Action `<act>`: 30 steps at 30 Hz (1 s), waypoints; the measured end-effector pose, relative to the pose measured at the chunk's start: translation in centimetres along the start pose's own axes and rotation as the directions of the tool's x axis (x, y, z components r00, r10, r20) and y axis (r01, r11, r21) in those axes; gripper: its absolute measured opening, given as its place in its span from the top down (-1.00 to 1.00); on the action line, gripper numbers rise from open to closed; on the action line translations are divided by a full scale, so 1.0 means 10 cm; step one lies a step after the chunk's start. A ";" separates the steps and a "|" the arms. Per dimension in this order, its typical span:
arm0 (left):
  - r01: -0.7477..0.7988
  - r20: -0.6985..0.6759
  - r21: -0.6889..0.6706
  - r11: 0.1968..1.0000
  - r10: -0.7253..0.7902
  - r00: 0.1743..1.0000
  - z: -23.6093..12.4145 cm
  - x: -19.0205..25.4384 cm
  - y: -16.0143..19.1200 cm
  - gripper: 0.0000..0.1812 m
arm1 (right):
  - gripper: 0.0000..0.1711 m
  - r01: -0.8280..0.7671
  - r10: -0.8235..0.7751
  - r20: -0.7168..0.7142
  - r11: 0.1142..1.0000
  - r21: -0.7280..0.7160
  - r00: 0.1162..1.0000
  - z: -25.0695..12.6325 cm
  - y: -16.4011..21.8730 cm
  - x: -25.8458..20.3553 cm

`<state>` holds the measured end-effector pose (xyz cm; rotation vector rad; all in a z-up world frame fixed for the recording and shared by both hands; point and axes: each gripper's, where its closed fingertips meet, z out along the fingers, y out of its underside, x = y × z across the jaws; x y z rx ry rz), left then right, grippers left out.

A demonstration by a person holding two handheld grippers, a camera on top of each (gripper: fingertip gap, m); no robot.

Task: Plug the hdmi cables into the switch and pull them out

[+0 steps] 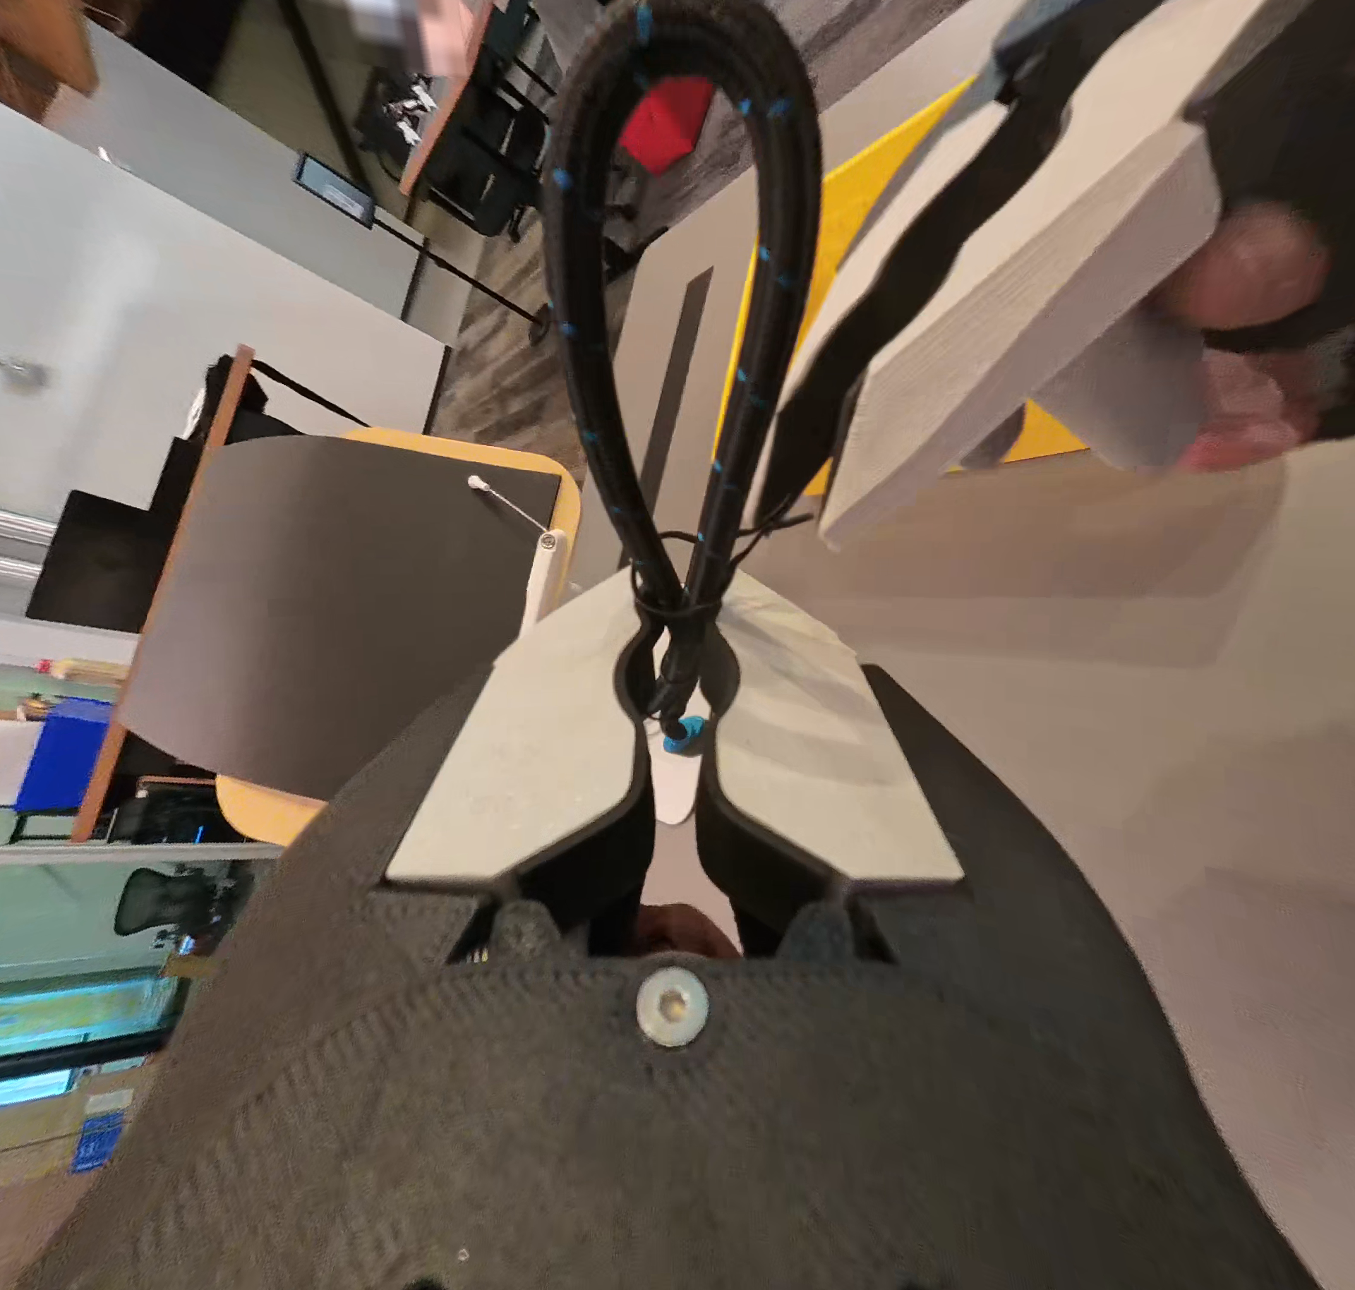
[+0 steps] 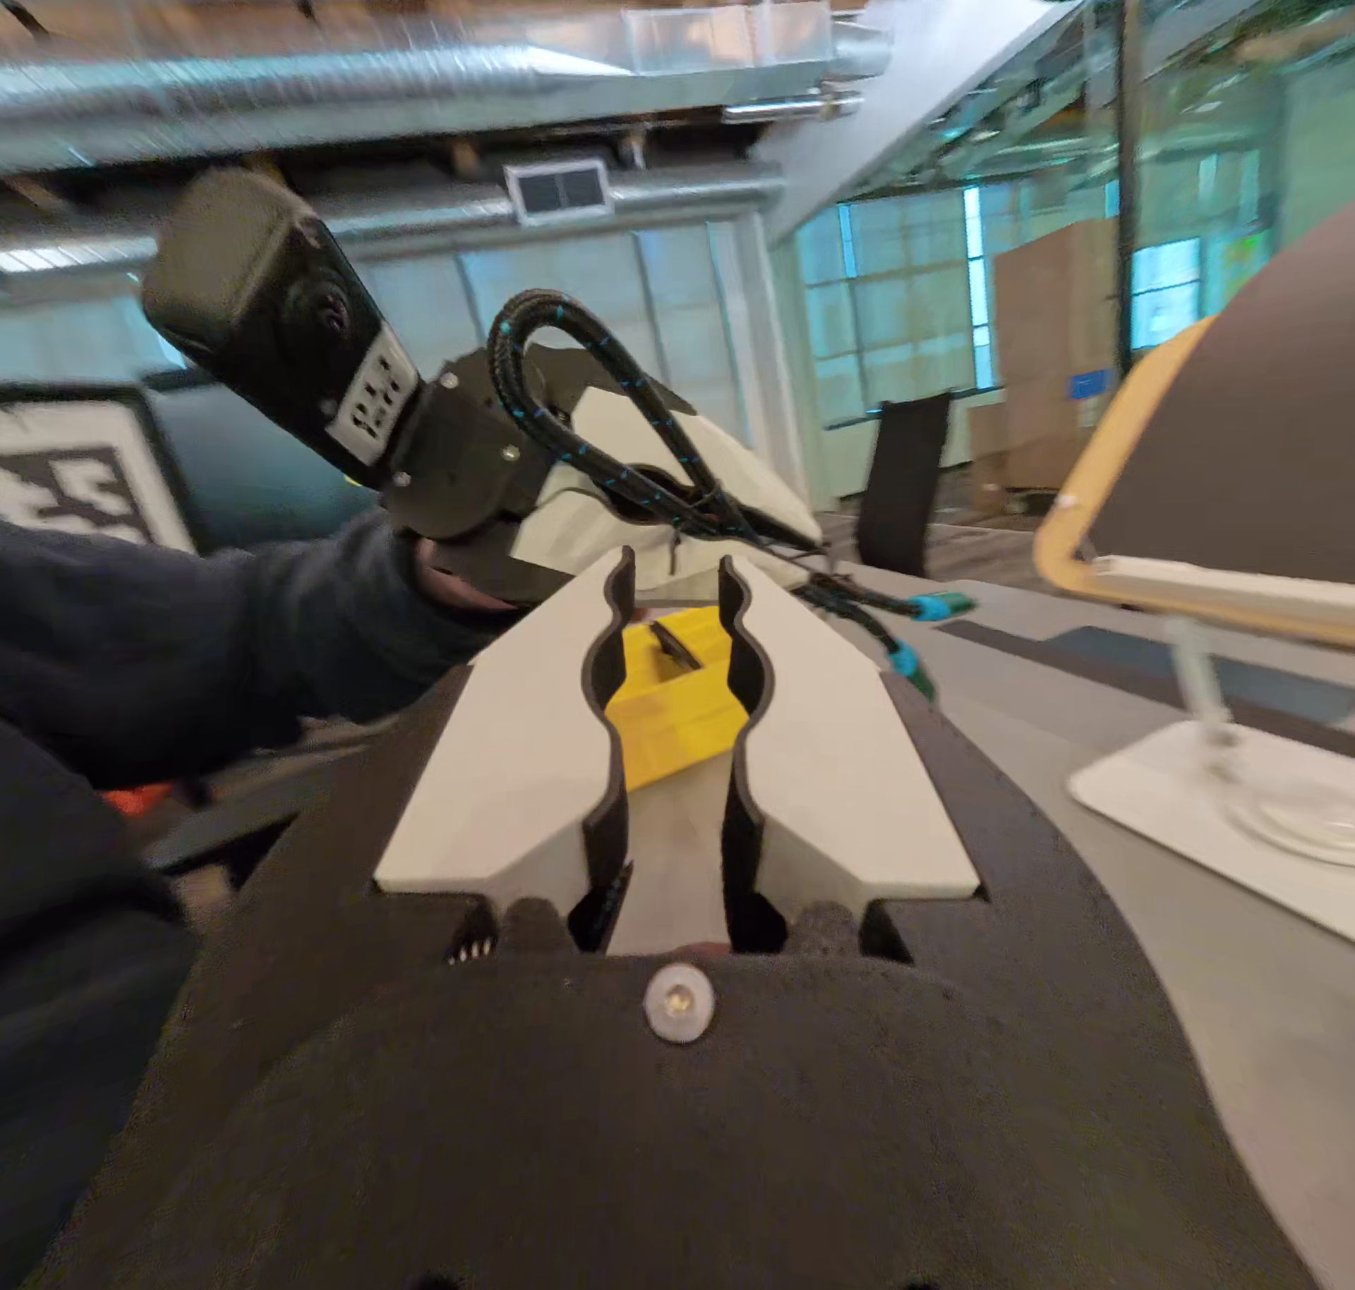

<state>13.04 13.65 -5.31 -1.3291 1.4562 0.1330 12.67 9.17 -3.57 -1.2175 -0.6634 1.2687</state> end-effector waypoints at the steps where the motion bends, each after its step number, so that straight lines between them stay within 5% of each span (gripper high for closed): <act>1: -0.002 0.006 0.002 1.000 0.002 1.000 0.00 0.00 0.00 0.93 | 0.75 -0.039 0.039 0.021 0.999 0.013 0.999 0.01 0.00 -0.02; 13: -0.039 0.029 -0.015 0.999 0.039 0.999 0.01 -0.01 -0.03 0.93 | 1.00 0.041 -0.039 -0.045 0.998 0.039 0.998 0.04 -0.03 0.00; 18: 0.015 -0.051 -0.059 0.998 -0.018 0.999 0.00 0.04 0.00 0.93 | 1.00 0.345 -0.368 -0.156 0.925 -0.156 0.917 0.04 0.03 0.05; 21: 0.108 -0.155 -0.091 0.990 -0.122 0.980 -0.01 0.11 0.02 0.93 | 1.00 0.582 -0.663 -0.181 0.734 -0.351 0.726 0.03 0.05 0.09; 25: 0.252 -0.301 -0.134 0.958 -0.282 0.911 -0.03 0.19 0.03 0.93 | 1.00 0.769 -0.940 -0.067 0.314 -0.556 0.335 0.03 0.05 0.10; 28: 0.363 -0.421 -0.180 0.914 -0.405 0.811 -0.06 0.27 0.02 0.93 | 1.00 0.776 -0.994 0.105 -0.086 -0.625 -0.026 0.04 0.05 0.07; 30: 0.437 -0.524 -0.221 0.872 -0.484 0.701 -0.12 0.35 0.00 0.93 | 1.00 0.754 -0.968 0.200 -0.246 -0.609 -0.154 0.05 0.06 0.04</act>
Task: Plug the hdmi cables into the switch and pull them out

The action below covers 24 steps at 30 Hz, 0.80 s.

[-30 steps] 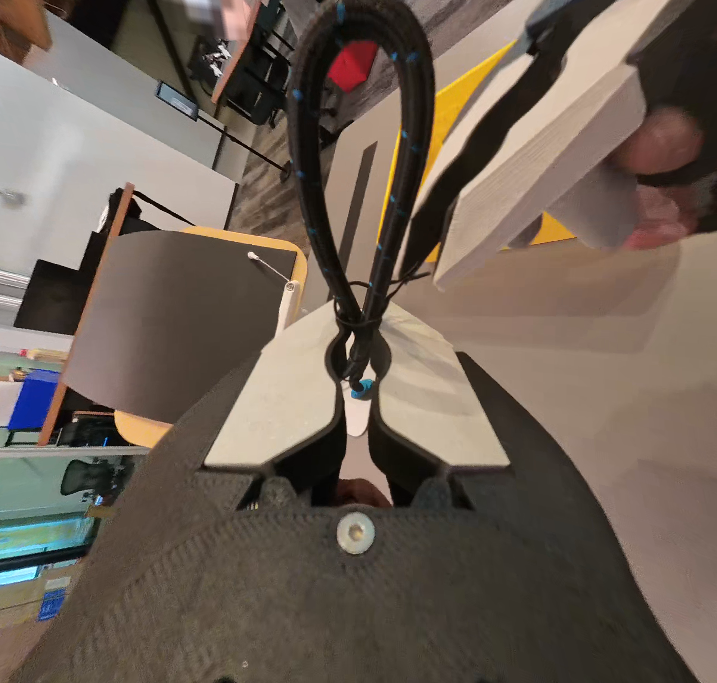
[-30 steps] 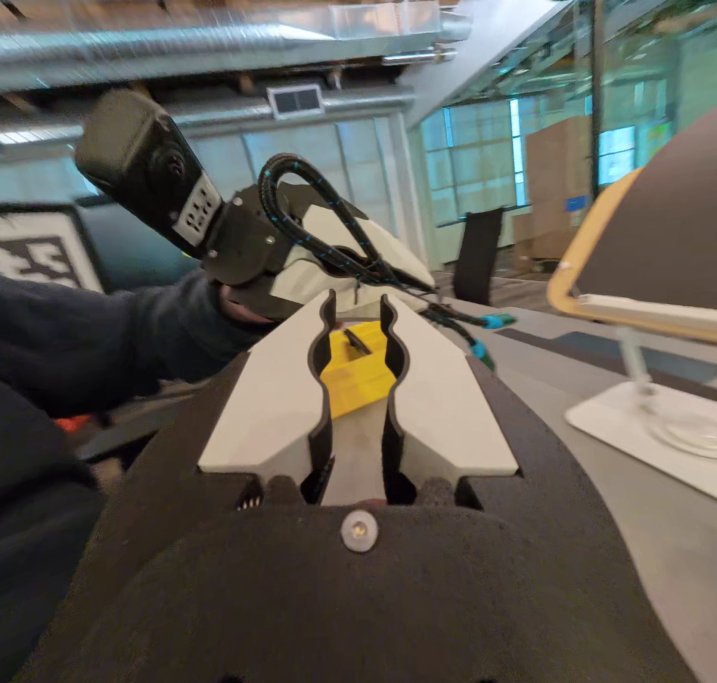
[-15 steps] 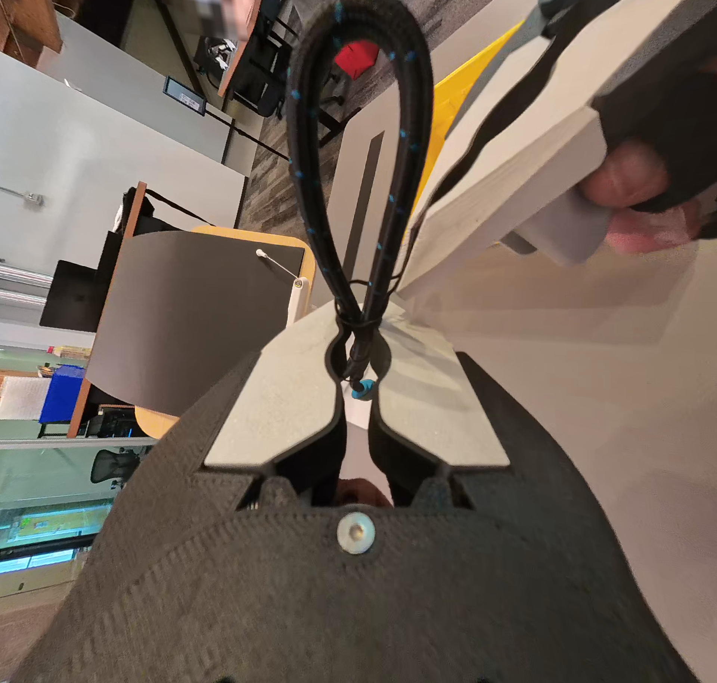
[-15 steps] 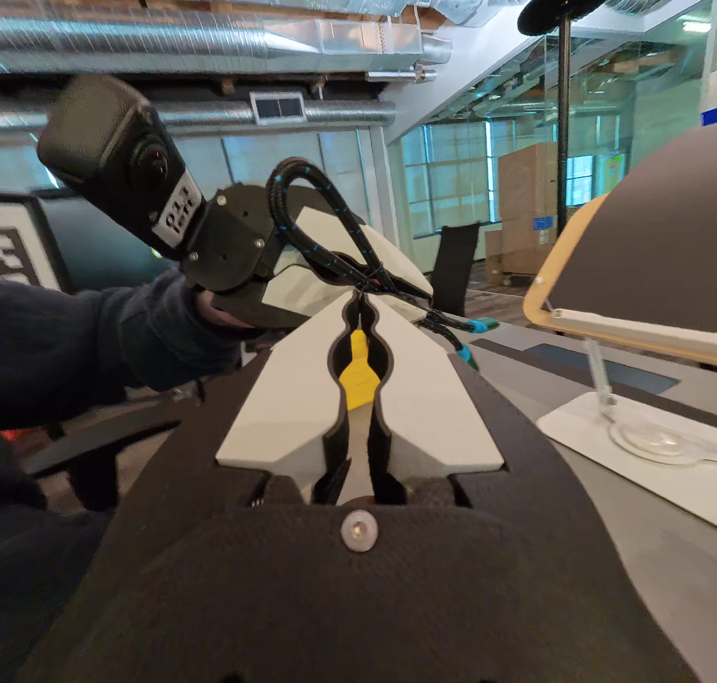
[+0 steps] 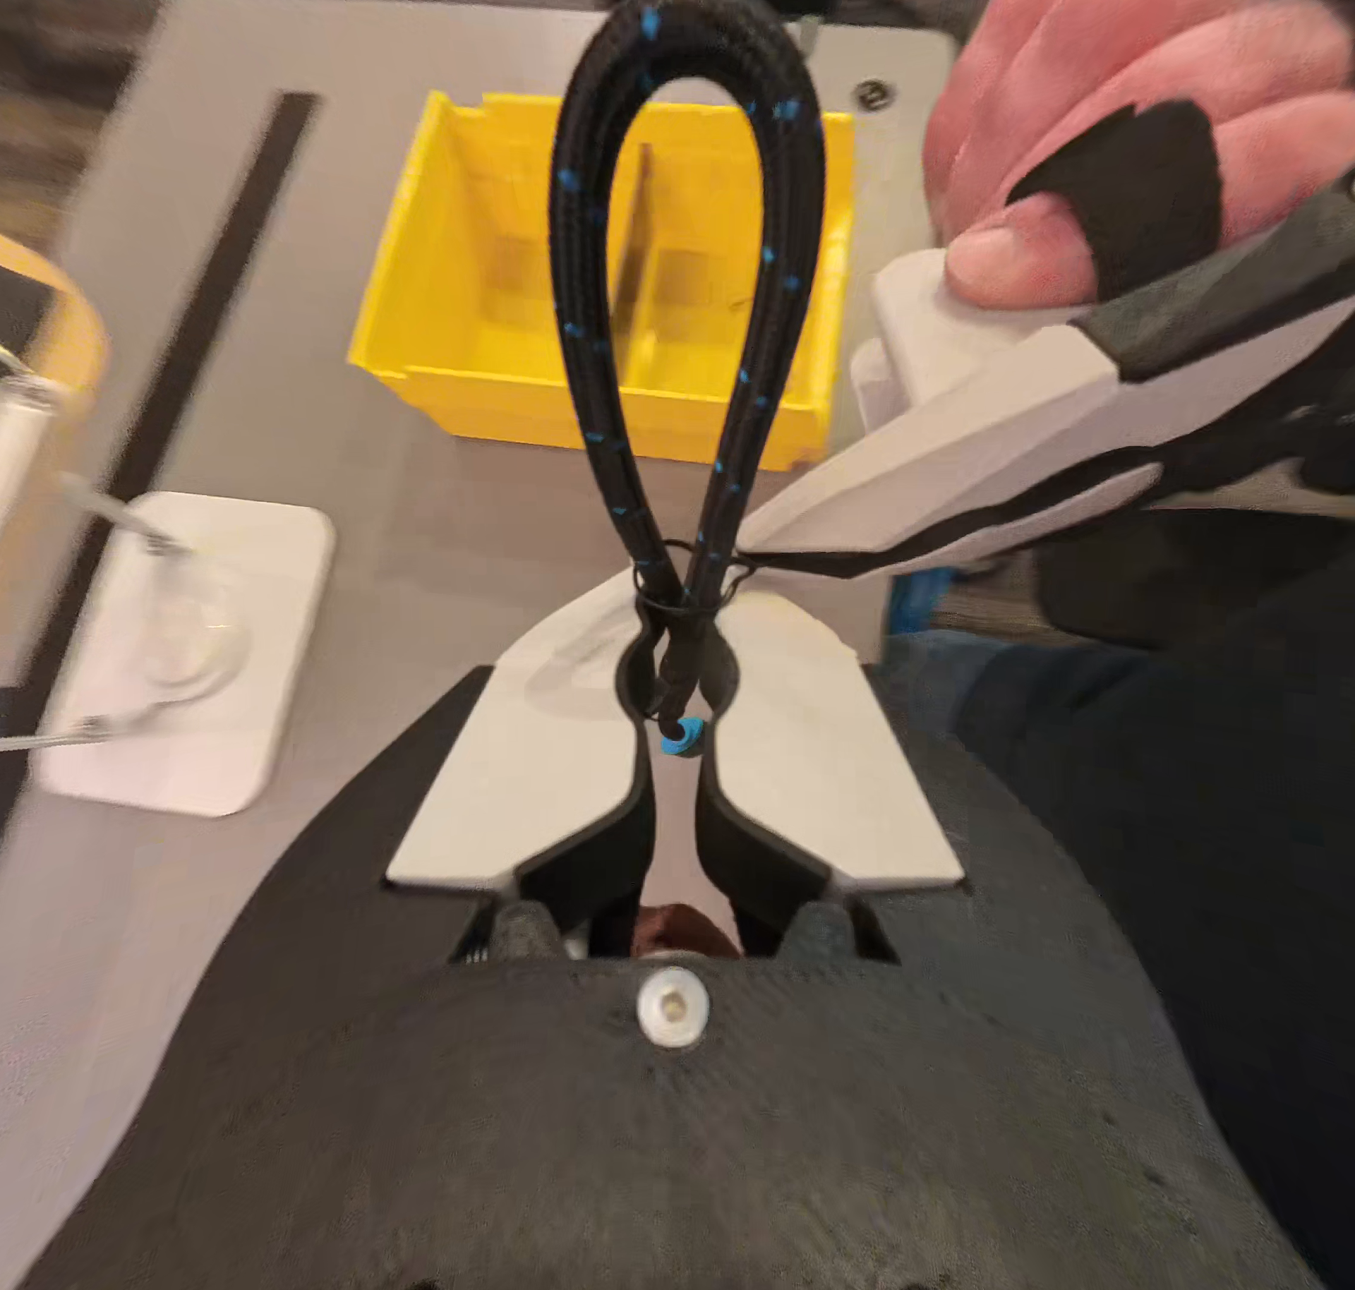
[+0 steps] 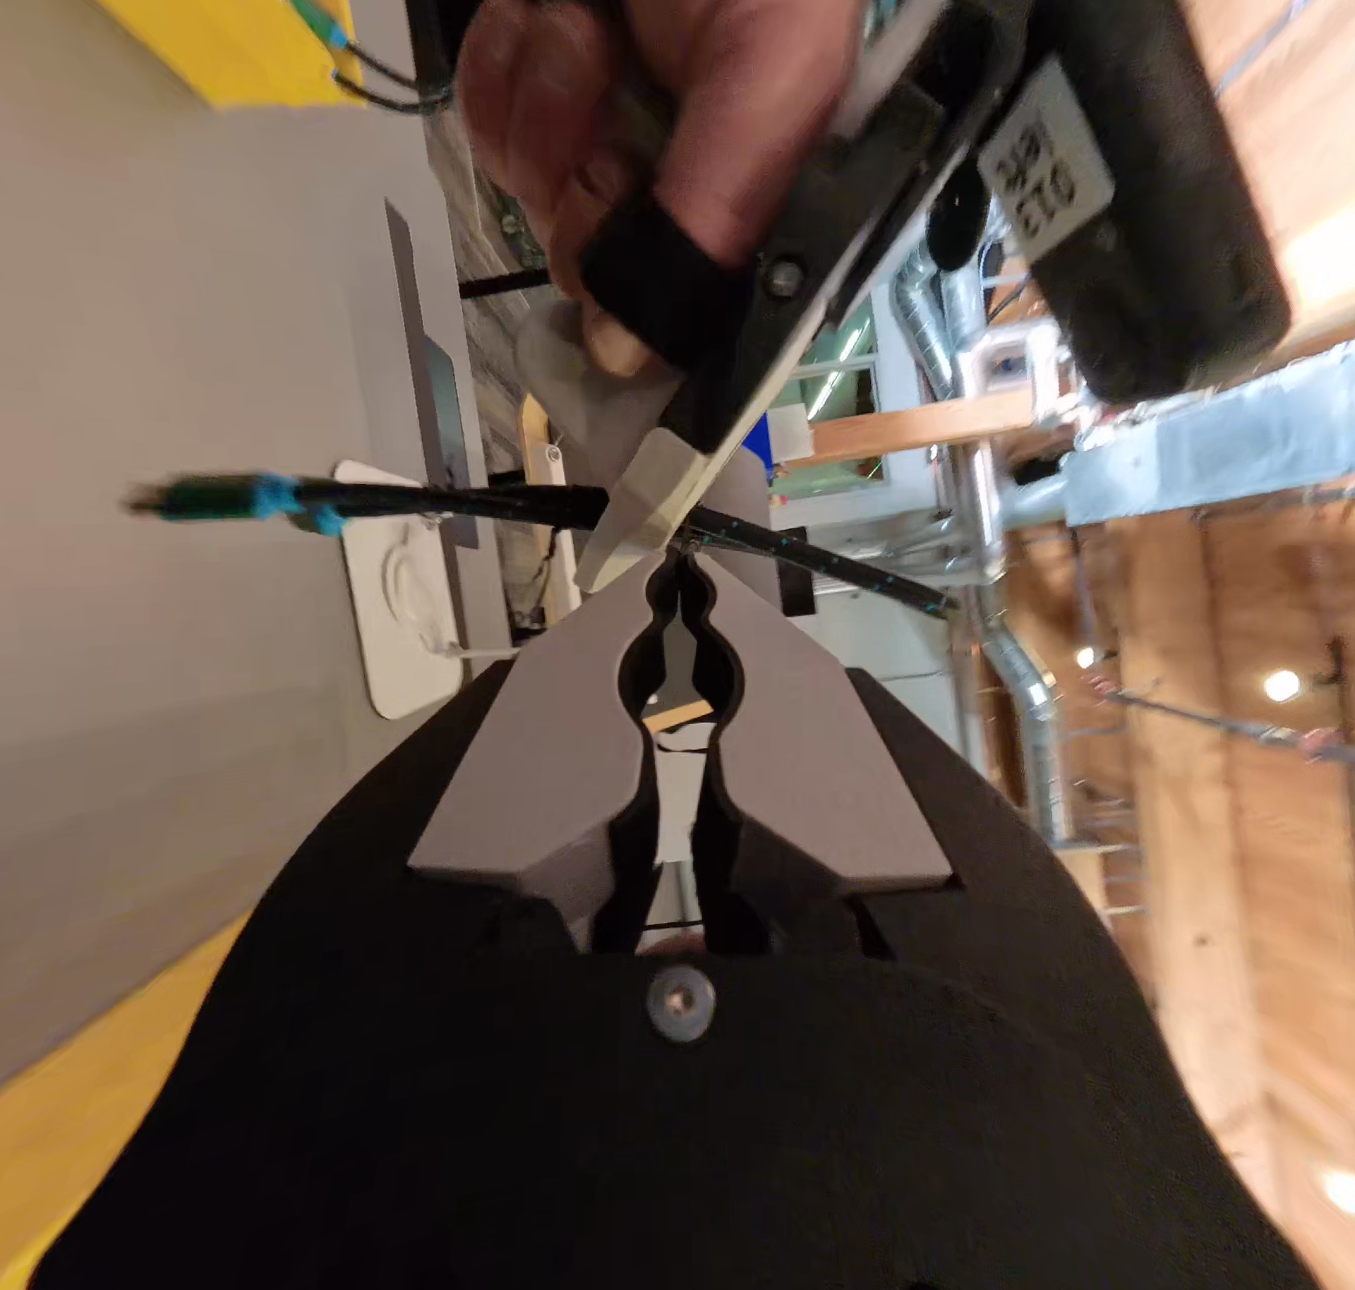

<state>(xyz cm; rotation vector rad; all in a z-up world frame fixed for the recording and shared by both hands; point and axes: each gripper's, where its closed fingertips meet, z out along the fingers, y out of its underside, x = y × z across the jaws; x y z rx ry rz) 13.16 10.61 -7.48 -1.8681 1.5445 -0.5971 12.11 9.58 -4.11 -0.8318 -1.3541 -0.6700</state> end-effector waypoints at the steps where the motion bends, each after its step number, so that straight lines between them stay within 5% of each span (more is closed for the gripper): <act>1: 0.031 -0.046 0.009 0.999 -0.031 0.998 0.00 0.03 0.00 0.94 | 1.00 0.042 -0.042 0.006 0.999 0.000 0.999 -0.01 -0.01 -0.01; 5: 0.027 -0.031 0.012 1.000 -0.026 0.999 0.04 0.02 0.04 0.94 | 1.00 0.069 -0.070 0.037 0.997 0.024 0.997 0.01 0.01 -0.07; 11: -0.146 0.162 0.027 0.989 0.140 0.977 0.05 -0.08 -0.01 0.93 | 0.75 -0.460 0.442 0.181 0.885 0.073 0.878 -0.07 0.07 -0.09; 13: -0.201 0.217 0.037 0.979 0.189 0.958 0.03 -0.10 -0.05 0.93 | 0.69 -0.690 0.649 0.275 0.718 0.087 0.710 -0.11 0.06 -0.09; 15: -0.269 0.277 0.063 0.961 0.242 0.930 -0.01 -0.11 -0.12 0.93 | 0.67 -0.897 0.814 0.391 0.435 0.081 0.430 -0.13 0.06 -0.07; 19: -0.403 0.424 0.038 0.914 0.351 0.835 -0.09 -0.15 -0.22 0.93 | 0.74 -0.990 0.797 0.598 -0.136 0.041 -0.085 -0.19 0.08 0.04; 24: -0.583 0.565 -0.082 0.808 0.520 0.641 -0.16 -0.16 -0.32 0.93 | 0.76 -0.932 0.660 0.693 -0.359 -0.048 -0.290 -0.16 0.05 0.02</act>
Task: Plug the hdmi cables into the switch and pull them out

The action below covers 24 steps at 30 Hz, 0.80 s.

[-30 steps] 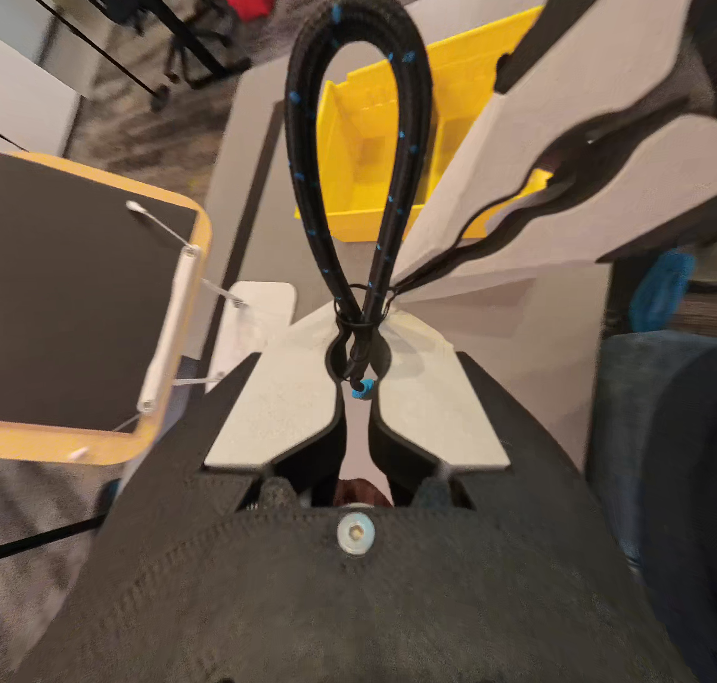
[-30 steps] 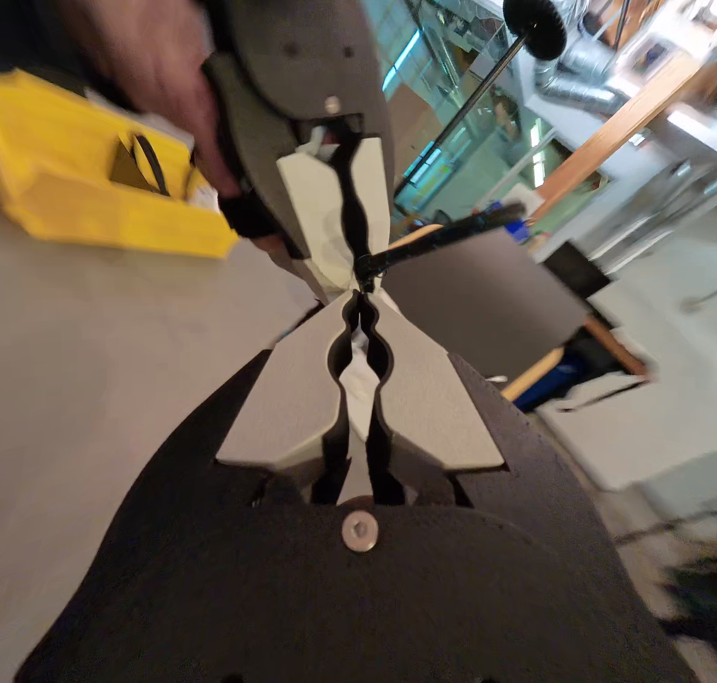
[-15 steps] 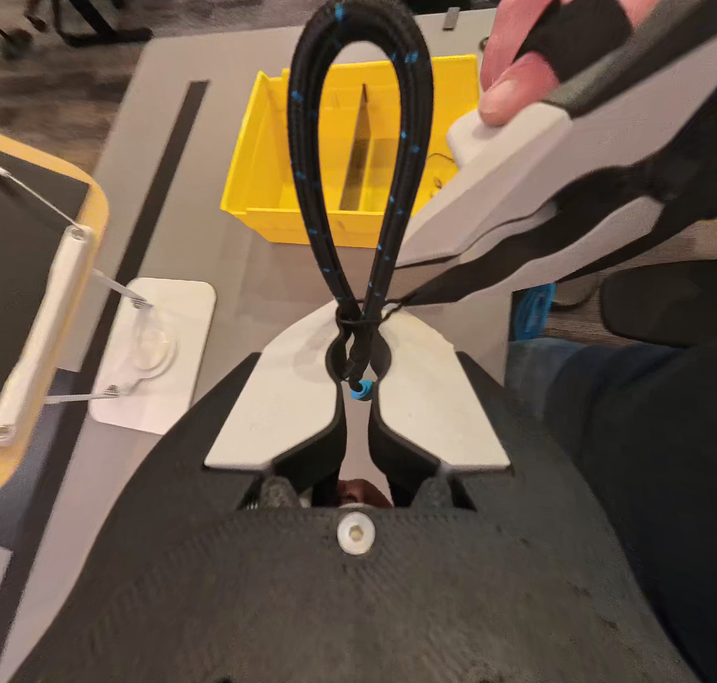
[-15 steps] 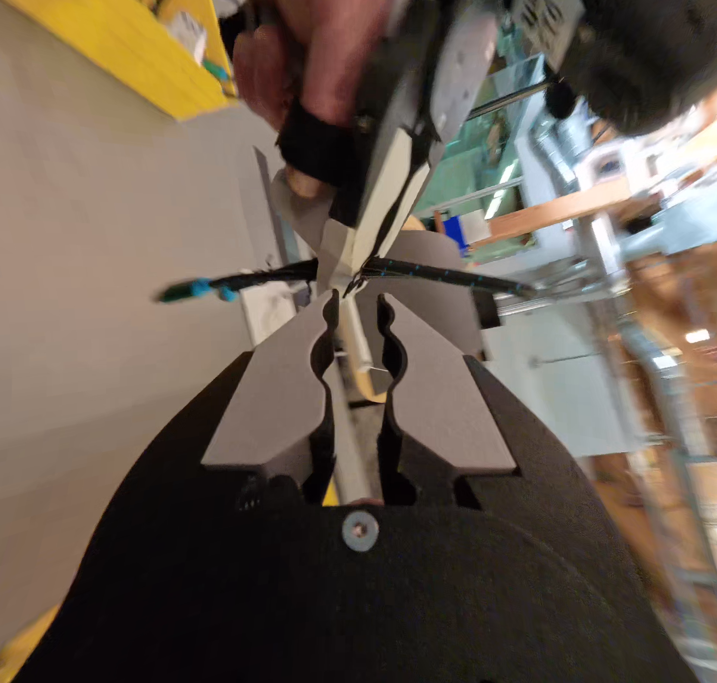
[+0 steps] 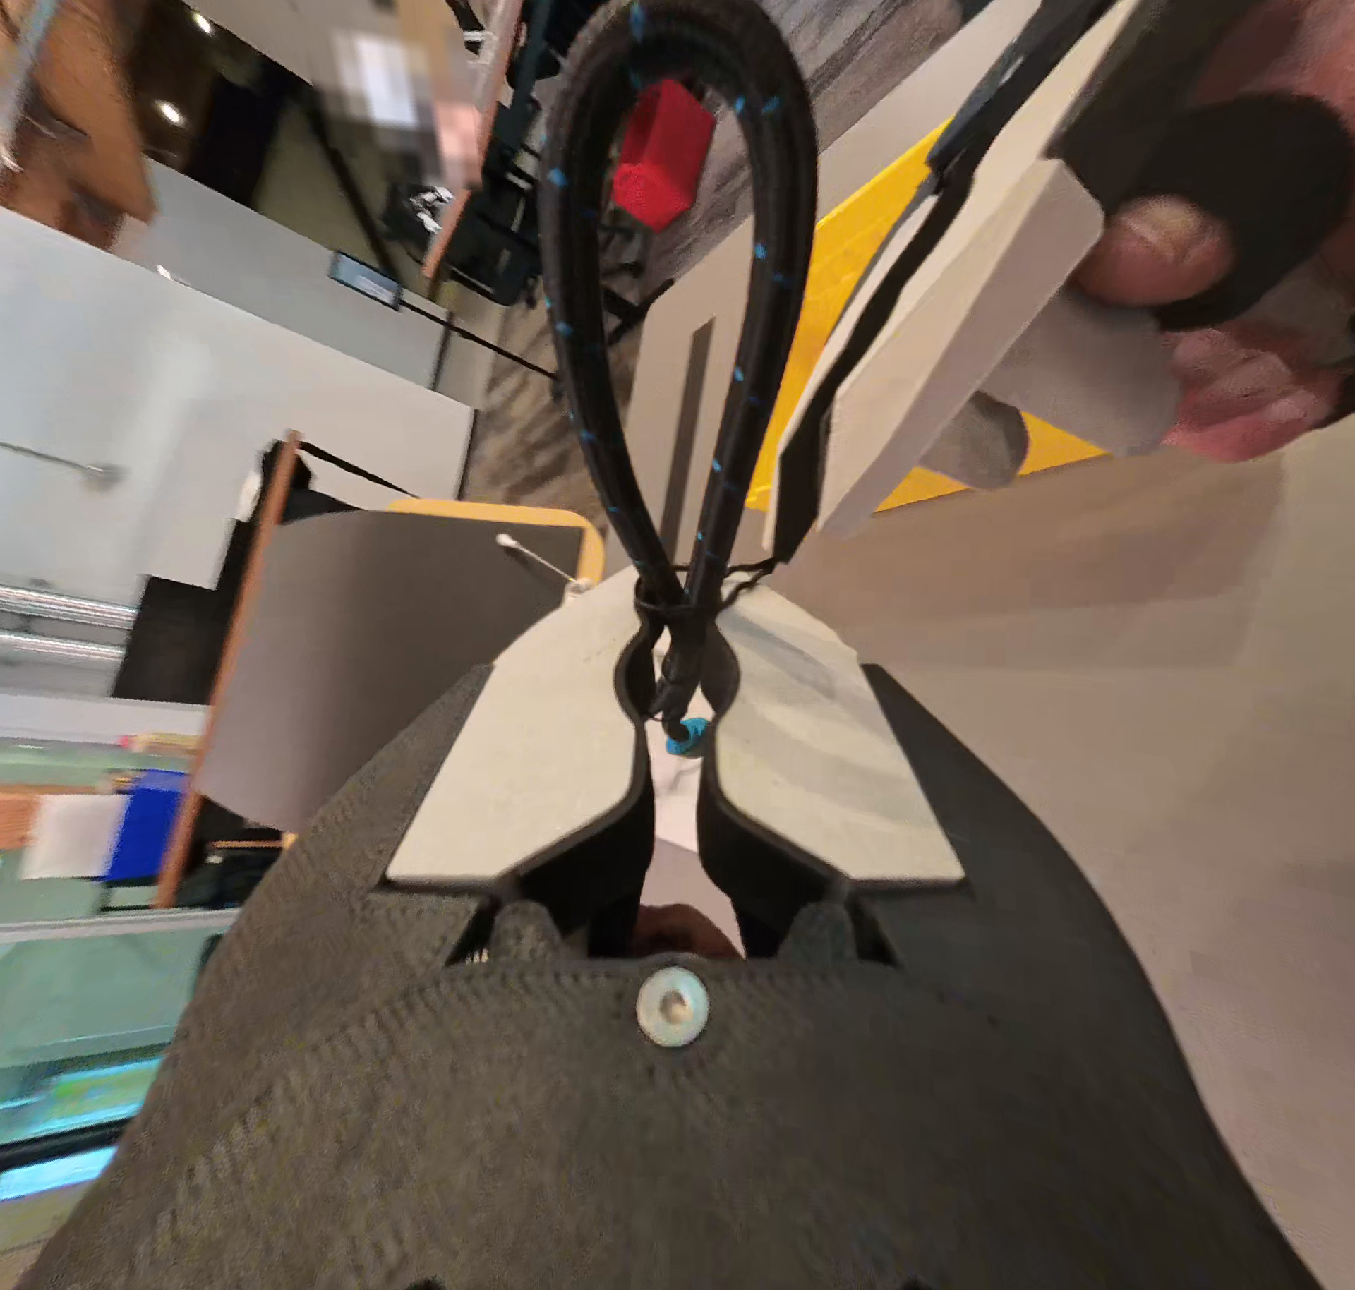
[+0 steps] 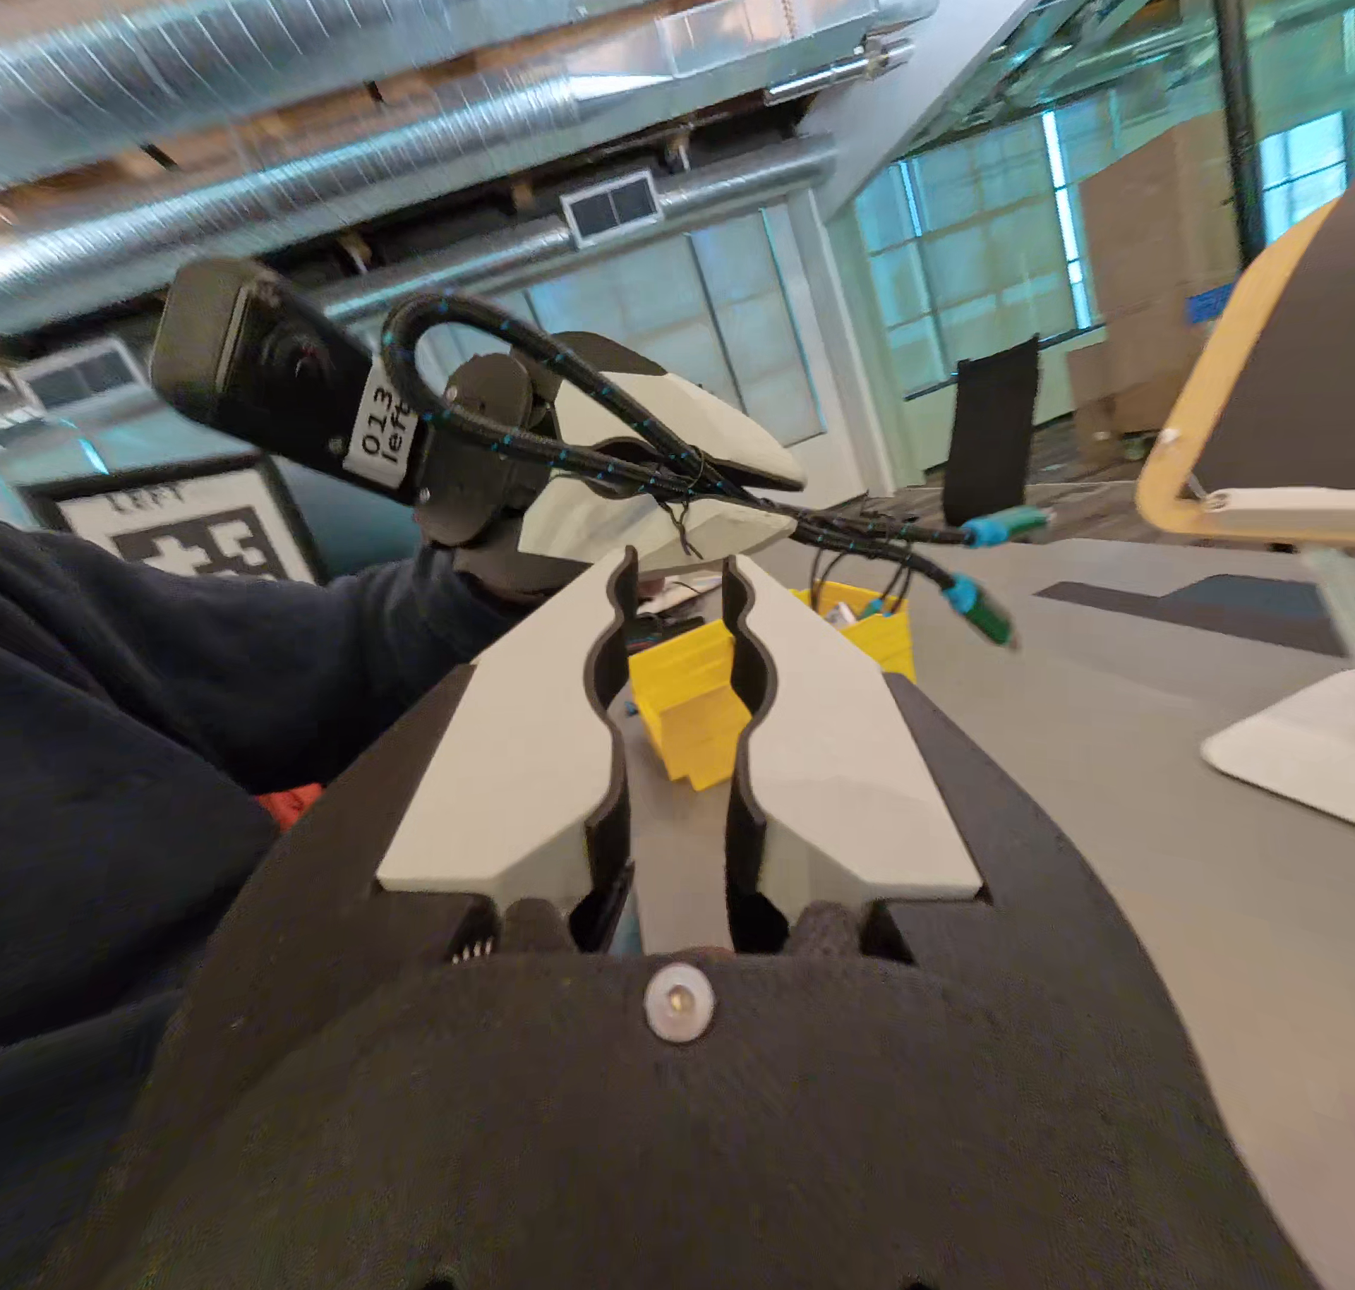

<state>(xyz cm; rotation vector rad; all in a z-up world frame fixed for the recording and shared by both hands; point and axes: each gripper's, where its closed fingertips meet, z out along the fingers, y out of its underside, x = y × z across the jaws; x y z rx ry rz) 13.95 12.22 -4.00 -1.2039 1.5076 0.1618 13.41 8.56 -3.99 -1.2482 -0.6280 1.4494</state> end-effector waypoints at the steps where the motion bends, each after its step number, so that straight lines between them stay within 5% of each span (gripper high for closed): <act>1: -0.031 0.015 0.007 0.999 0.031 0.999 0.00 0.00 -0.02 0.93 | 0.75 -0.029 0.028 0.020 0.999 0.020 0.999 0.01 -0.01 0.00; 11: -0.022 0.024 -0.004 1.000 0.022 0.999 0.03 -0.01 -0.05 0.93 | 1.00 -0.078 0.069 0.096 0.993 0.093 0.993 0.04 -0.05 -0.04; 14: -0.018 0.027 -0.021 1.000 0.019 0.999 0.04 -0.01 -0.03 0.93 | 1.00 0.017 -0.019 0.042 0.998 0.054 0.999 0.05 -0.03 -0.04; 17: 0.032 -0.003 -0.040 0.999 -0.032 0.999 0.04 0.01 -0.01 0.93 | 1.00 0.288 -0.293 -0.103 0.956 -0.062 0.951 0.05 0.00 -0.01; 20: 0.150 -0.080 -0.055 0.987 -0.154 0.985 0.05 0.07 0.01 0.93 | 1.00 0.600 -0.663 -0.203 0.743 -0.298 0.720 0.04 0.01 0.02; 22: 0.235 -0.144 -0.076 0.969 -0.244 0.959 0.05 0.12 0.02 0.93 | 1.00 0.752 -0.920 -0.167 0.386 -0.535 0.353 0.00 0.01 0.09; 24: 0.362 -0.231 -0.111 0.925 -0.379 0.896 0.06 0.17 0.02 0.93 | 1.00 0.714 -0.997 0.005 -0.054 -0.698 -0.071 0.00 -0.01 0.11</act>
